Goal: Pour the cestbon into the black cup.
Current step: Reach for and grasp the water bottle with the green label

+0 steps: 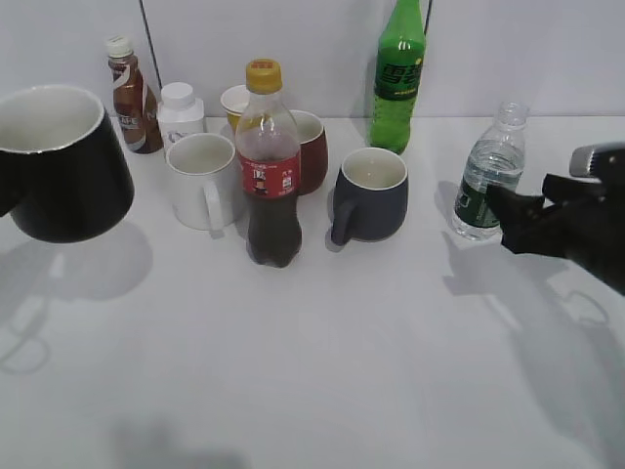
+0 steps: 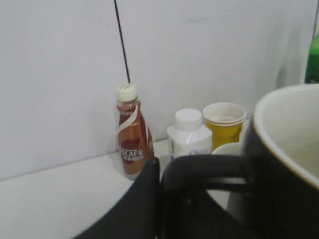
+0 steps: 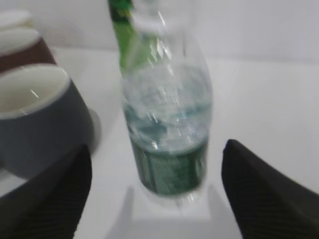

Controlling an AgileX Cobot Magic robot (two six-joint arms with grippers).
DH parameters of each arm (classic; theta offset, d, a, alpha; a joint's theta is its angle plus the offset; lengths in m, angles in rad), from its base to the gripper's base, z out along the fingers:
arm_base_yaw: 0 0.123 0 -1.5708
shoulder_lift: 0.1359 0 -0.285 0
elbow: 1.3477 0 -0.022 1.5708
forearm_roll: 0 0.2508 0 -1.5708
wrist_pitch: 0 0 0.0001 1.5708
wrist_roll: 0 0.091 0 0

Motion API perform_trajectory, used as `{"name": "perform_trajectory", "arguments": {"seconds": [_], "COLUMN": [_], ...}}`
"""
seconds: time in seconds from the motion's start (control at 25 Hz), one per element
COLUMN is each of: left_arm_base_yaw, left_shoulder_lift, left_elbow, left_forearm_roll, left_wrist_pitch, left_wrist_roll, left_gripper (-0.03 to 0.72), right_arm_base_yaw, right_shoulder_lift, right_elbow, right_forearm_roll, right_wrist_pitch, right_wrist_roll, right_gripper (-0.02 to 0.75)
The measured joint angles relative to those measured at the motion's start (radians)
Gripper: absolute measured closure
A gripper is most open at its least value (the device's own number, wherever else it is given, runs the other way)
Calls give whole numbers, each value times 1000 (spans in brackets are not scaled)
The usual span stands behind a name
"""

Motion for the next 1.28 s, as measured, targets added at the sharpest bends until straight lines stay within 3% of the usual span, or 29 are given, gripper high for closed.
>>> {"name": "perform_trajectory", "arguments": {"seconds": [0.16, 0.48, 0.76, 0.88, 1.0, 1.28], "left_arm_base_yaw": [-22, -98, -112, -112, -112, -113], "left_shoulder_lift": [-30, -32, -32, -33, -33, -65], "left_elbow": [0, 0, 0, 0, 0, 0], "left_forearm_roll": [4, 10, 12, 12, 12, 12], "left_wrist_pitch": [33, 64, 80, 106, 113, 142], "left_wrist_roll": [0, 0, 0, 0, 0, 0], "left_gripper": [648, 648, 648, 648, 648, 648], "right_arm_base_yaw": [0, 0, 0, 0, 0, 0], "right_shoulder_lift": [87, 165, 240, 267, 276, 254], "right_elbow": [-10, -144, -264, -306, -314, -297], "right_forearm_roll": [35, 32, -18, -27, -31, -35], "right_wrist_pitch": [-18, -29, 18, 52, 58, 70], "right_wrist_roll": [-4, -7, -6, -6, -7, -7], "right_gripper": [83, 74, 77, 127, 253, 253]}}
